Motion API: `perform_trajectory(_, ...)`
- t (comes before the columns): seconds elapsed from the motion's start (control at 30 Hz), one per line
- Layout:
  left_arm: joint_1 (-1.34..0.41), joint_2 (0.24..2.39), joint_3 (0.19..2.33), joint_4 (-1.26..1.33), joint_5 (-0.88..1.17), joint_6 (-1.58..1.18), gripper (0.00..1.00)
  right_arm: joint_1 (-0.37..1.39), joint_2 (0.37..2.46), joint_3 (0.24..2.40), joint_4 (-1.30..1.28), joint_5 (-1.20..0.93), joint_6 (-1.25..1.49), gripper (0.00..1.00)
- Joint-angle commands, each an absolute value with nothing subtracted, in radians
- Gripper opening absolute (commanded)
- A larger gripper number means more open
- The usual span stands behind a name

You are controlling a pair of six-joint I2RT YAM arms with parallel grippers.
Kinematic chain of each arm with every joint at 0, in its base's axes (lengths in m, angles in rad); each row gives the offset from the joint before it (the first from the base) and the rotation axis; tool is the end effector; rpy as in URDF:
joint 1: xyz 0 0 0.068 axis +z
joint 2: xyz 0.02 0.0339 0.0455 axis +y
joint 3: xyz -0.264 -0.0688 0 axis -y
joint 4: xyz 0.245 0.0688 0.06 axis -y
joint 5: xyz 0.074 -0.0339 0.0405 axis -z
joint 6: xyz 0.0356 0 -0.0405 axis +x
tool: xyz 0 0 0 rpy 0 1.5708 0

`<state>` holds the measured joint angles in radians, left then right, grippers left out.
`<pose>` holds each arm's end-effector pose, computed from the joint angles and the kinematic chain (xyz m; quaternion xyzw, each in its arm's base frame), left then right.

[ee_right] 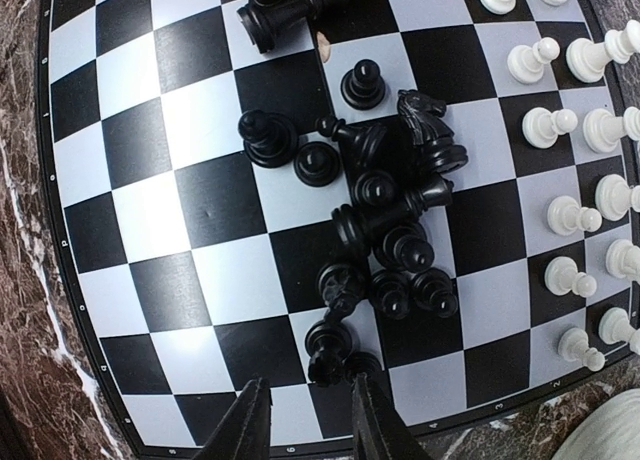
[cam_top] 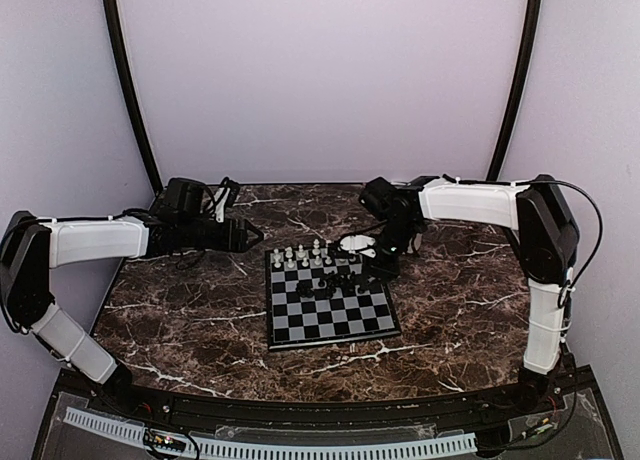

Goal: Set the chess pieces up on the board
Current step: Pick up the rook from the chessboard.

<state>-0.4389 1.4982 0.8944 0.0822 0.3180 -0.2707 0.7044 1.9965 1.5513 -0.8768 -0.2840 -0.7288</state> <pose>0.2941 -0.1503 0.2334 0.1508 0.8449 -0.3003 0.4161 0.3003 0.2683 0.1977 -0.6584 0.7292 0.1389 0.1245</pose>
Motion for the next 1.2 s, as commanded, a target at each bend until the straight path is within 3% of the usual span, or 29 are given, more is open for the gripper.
perform_trajectory(0.0, -0.437, 1.490, 0.884, 0.107, 0.334, -0.272, 0.71, 0.712, 2.008, 1.565, -0.884, -0.297, -0.738, 0.29)
perform_trajectory(0.43, -0.437, 1.493, 0.885, 0.107, 0.347, -0.275, 0.70, 0.721, 2.056, 1.601, -0.885, -0.292, -0.718, 0.23)
perform_trajectory(0.77, -0.437, 1.496, 0.885, 0.106, 0.352, -0.273, 0.70, 0.727, 2.059, 1.612, -0.892, -0.287, -0.715, 0.08)
perform_trajectory(0.97, -0.437, 1.500, 0.887, 0.104, 0.356, -0.275, 0.70, 0.729, 1.990, 1.596, -0.905, -0.281, -0.712, 0.00)
perform_trajectory(1.17, -0.437, 1.502, 0.889, 0.102, 0.358, -0.271, 0.70, 0.732, 1.878, 1.523, -0.928, -0.275, -0.710, 0.00)
